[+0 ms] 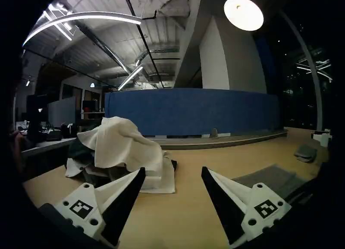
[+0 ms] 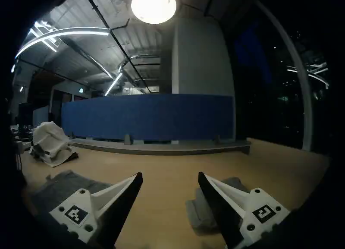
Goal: Fold towel
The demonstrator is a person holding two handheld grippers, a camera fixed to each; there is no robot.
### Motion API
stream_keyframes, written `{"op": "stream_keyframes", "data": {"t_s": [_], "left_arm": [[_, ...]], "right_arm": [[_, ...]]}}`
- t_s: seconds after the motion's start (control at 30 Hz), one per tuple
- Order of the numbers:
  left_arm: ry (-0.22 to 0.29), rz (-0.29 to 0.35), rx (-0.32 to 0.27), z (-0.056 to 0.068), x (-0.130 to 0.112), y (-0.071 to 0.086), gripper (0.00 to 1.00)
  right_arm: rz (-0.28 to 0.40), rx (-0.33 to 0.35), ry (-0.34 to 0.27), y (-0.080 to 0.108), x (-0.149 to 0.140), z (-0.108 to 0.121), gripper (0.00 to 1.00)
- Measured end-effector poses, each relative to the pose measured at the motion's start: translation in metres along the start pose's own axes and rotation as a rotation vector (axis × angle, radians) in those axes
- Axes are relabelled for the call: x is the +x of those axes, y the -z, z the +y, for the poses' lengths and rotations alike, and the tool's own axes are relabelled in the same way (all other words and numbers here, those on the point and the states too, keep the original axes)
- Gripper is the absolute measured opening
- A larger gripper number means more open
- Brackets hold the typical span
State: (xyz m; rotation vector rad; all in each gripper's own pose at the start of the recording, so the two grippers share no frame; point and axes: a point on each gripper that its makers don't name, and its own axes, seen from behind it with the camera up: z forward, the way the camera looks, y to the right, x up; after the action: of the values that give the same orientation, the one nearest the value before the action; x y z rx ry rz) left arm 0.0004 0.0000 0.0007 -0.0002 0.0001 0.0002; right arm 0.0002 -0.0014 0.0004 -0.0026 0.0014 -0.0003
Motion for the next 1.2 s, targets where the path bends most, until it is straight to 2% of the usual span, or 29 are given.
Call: {"op": "stream_keyframes", "data": {"t_s": [0.27, 0.5, 0.67, 0.77, 1.0, 1.2], "left_arm": [[0.001, 0.004, 0.0, -0.001, 0.0, -0.001, 0.97], [0.02, 0.033, 0.005, 0.0, 0.018, -0.001, 0.96], [0.031, 0.047, -0.006, 0.006, 0.051, 0.002, 0.96], [0.015, 0.05, -0.011, 0.009, 0.076, 0.005, 0.96], [-0.015, 0.033, -0.046, 0.027, 0.132, 0.018, 0.96], [0.02, 0.029, -0.046, 0.022, 0.183, 0.026, 0.96]], "right_arm": [[-0.004, -0.027, -0.005, 0.002, 0.003, 0.008, 1.0], [0.017, -0.024, -0.016, 0.008, 0.027, 0.011, 1.0], [0.027, -0.021, -0.009, 0.018, 0.058, 0.008, 1.0], [0.028, -0.02, -0.003, 0.024, 0.081, 0.006, 1.0], [0.032, -0.001, -0.007, 0.037, 0.146, -0.004, 1.0], [0.029, -0.007, 0.001, 0.043, 0.197, -0.006, 1.0]]}}
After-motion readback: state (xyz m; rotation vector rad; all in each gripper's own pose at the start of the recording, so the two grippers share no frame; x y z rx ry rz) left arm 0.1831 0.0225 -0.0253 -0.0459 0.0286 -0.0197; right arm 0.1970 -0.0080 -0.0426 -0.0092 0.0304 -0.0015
